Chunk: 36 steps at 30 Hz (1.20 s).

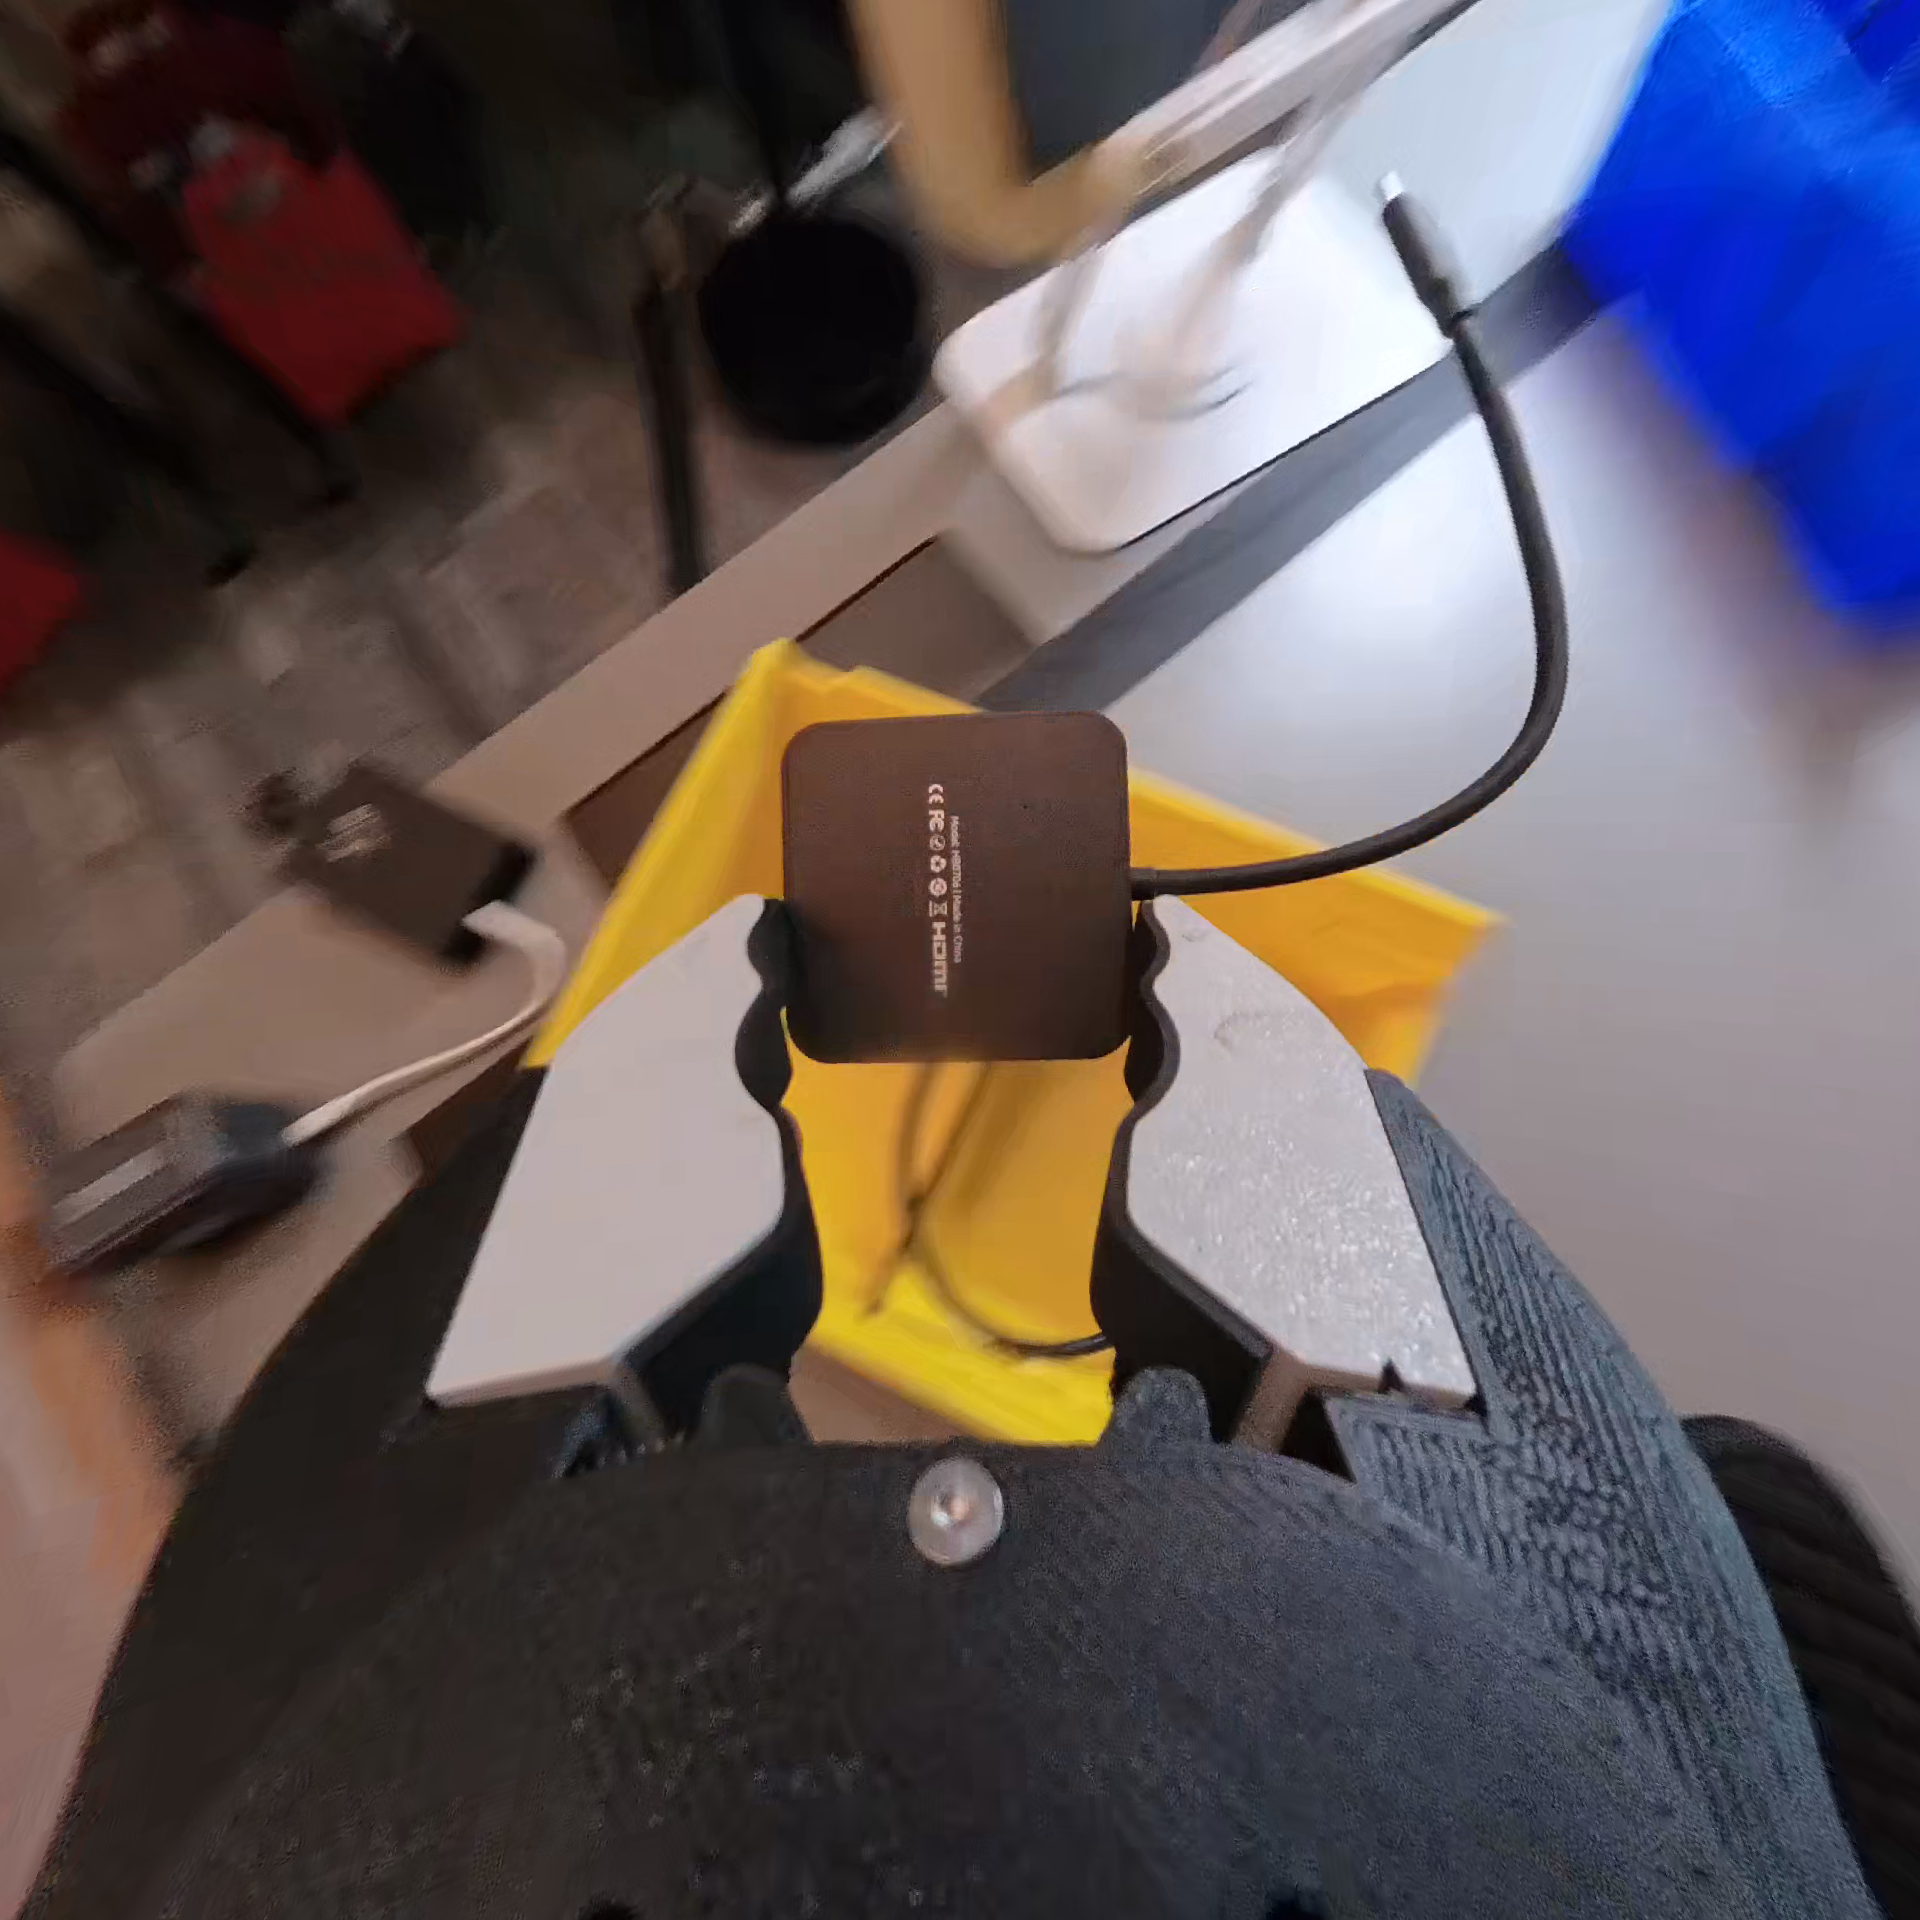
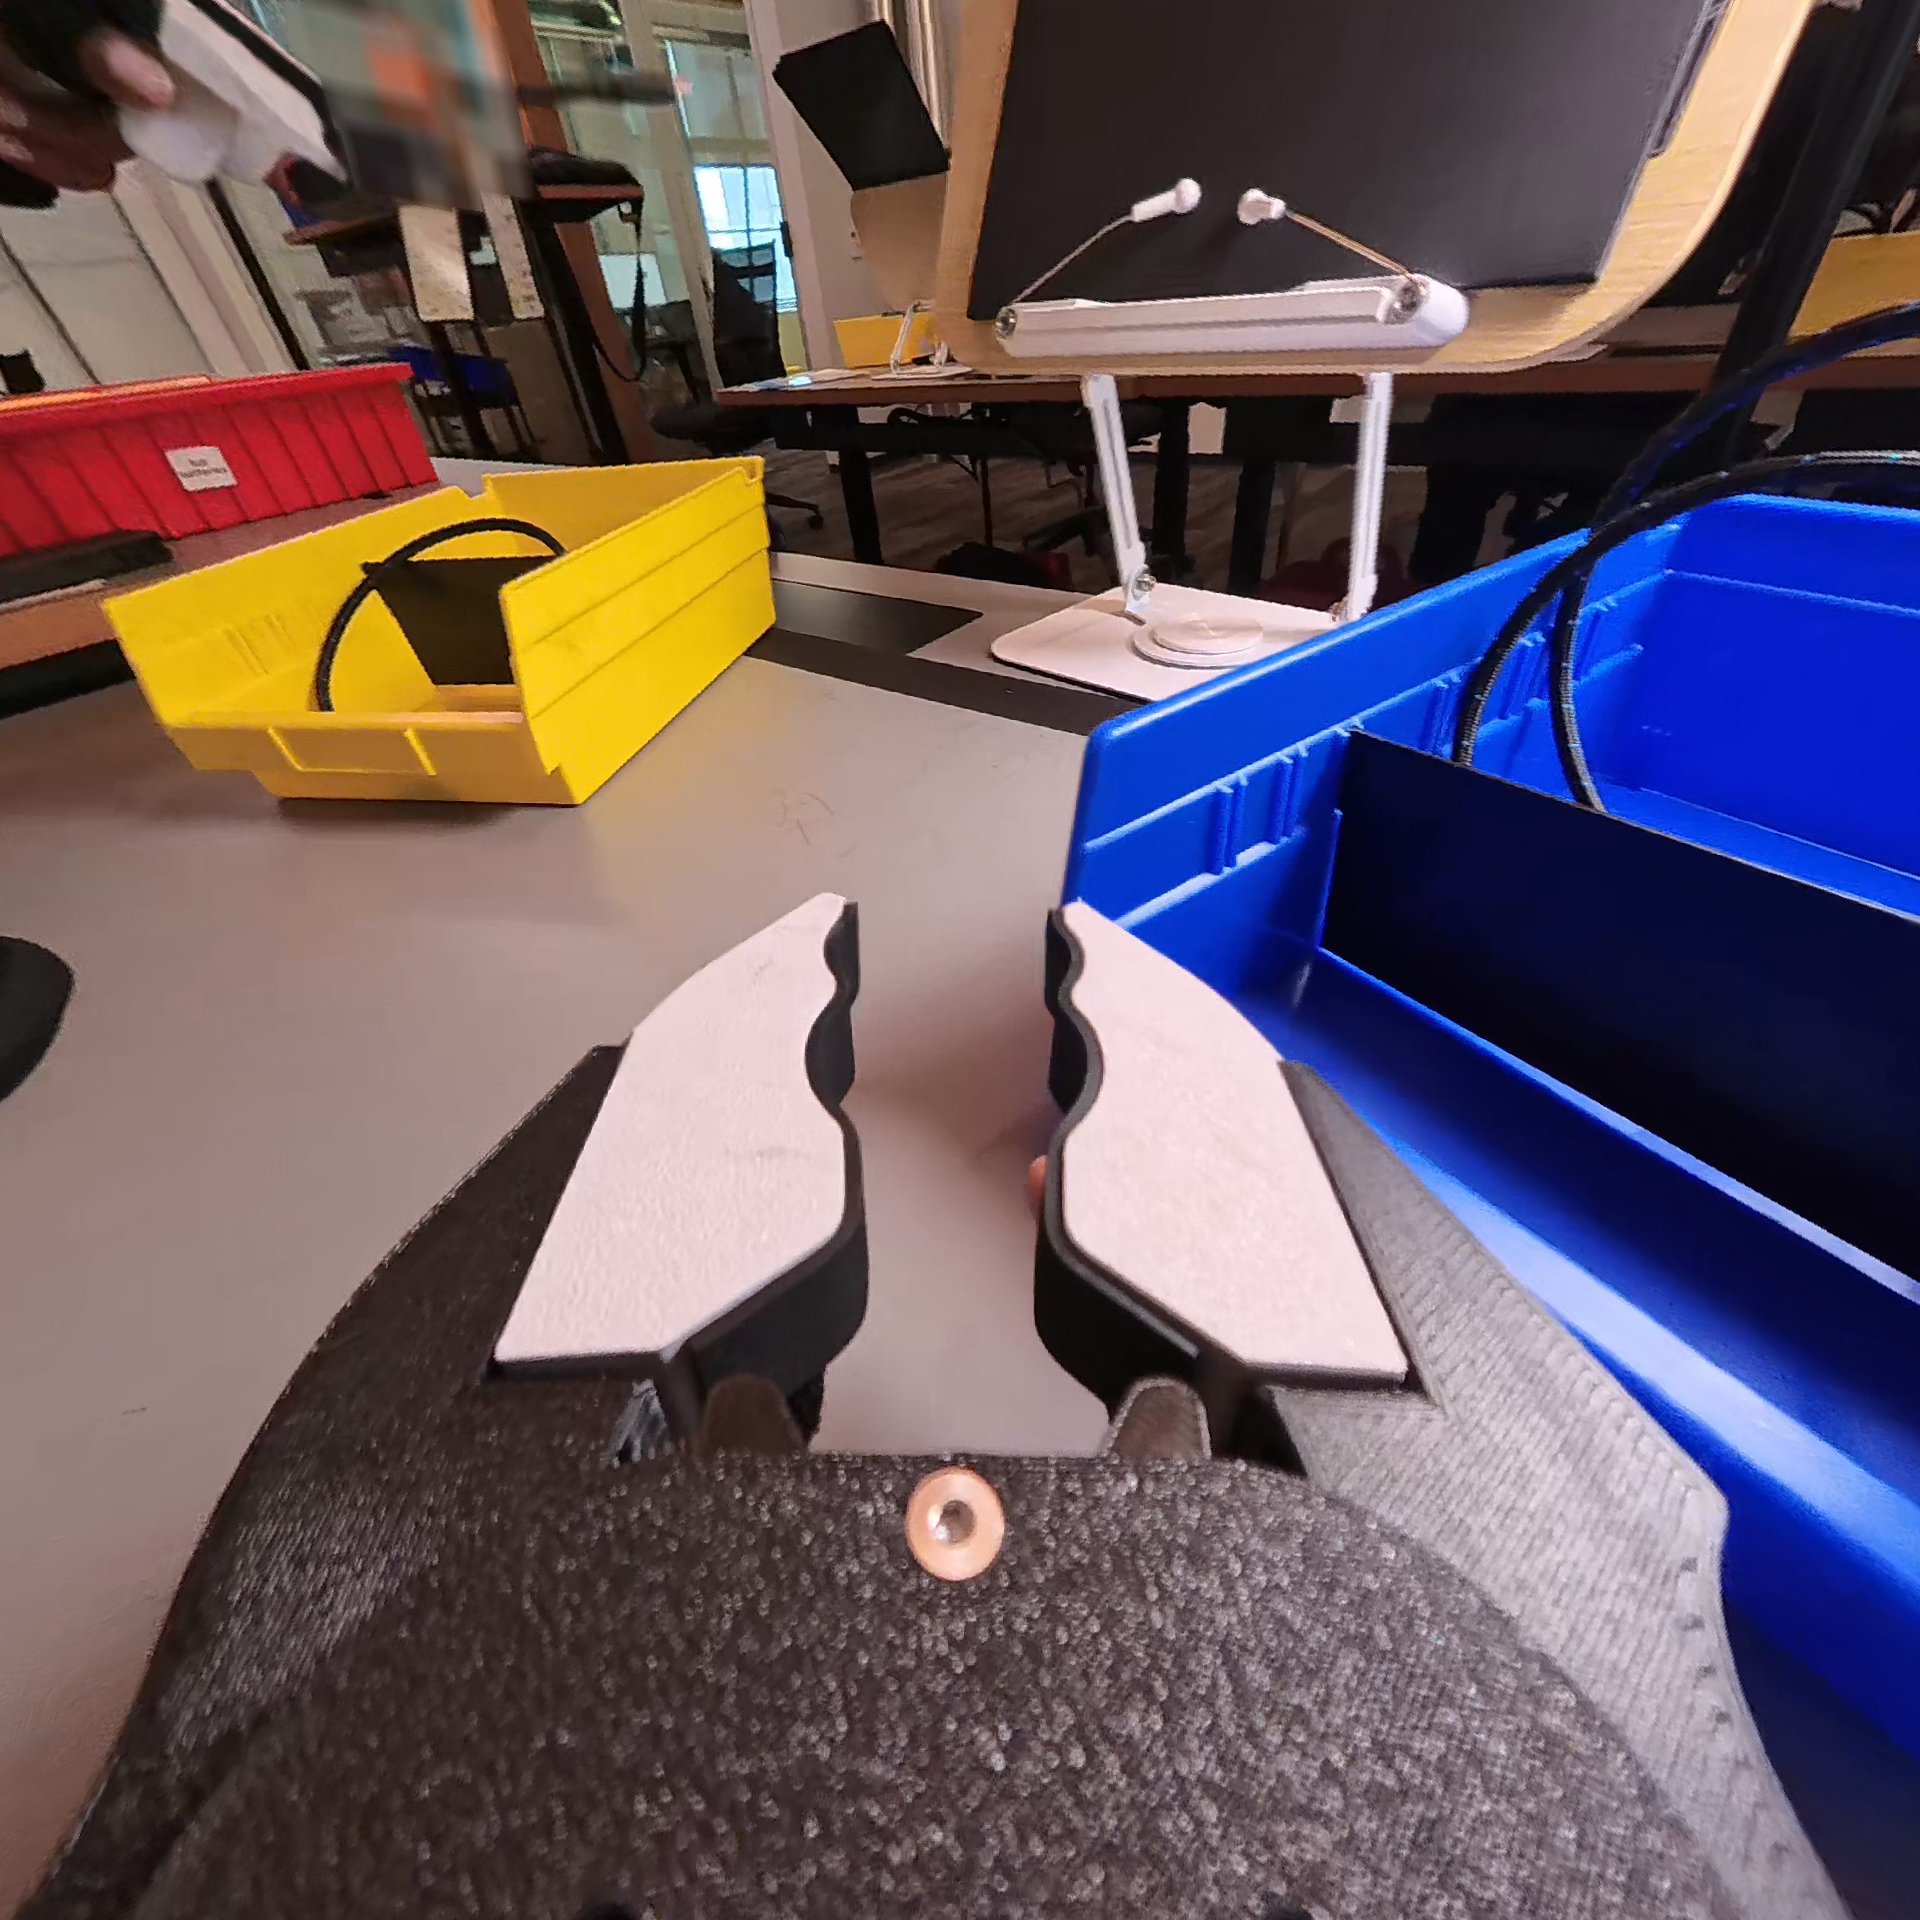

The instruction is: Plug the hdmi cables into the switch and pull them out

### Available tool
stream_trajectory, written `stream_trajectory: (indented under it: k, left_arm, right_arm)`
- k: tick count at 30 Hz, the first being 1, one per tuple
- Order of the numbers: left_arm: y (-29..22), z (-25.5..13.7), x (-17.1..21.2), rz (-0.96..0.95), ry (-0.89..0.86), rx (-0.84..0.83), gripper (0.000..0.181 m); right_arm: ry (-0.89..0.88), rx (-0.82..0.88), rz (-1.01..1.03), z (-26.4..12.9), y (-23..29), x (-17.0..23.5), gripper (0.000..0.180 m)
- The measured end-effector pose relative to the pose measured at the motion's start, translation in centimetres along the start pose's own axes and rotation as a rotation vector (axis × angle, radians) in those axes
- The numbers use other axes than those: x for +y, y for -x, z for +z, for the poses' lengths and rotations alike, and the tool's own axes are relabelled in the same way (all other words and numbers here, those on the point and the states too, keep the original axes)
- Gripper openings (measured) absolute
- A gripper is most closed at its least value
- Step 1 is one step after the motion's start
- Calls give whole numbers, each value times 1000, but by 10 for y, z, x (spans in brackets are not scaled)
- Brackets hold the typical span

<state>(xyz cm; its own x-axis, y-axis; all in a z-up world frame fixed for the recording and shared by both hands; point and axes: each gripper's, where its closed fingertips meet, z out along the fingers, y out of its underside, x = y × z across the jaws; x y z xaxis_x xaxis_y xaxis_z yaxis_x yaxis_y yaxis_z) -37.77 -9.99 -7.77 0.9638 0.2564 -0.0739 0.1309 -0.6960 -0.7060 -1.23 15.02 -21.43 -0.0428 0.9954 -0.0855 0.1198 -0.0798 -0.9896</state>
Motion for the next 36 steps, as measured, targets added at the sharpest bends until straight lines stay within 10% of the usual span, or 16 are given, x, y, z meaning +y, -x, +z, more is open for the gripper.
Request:
stream_trajectory:
  k: [1,10,16,25,36]
  left_arm:
    - [-27,-2,-6,-19,-69,103,64]
    - [-300,-6,14,-188,-407,1216,64]
    - [-394,13,55,-179,-256,1549,64]
    - [-390,30,71,-267,-236,1560,46]
    - [-362,59,65,-155,-352,1139,45]
  right_arm:
    - [-9,-26,-7,0,6,-2,34]
    - [-50,-390,-271,0,92,-39,41]
    - [39,-575,-591,-9,149,-46,64]
    - [80,-739,-578,-2,182,-4,13]
    - [311,-934,480,10,144,2,13]
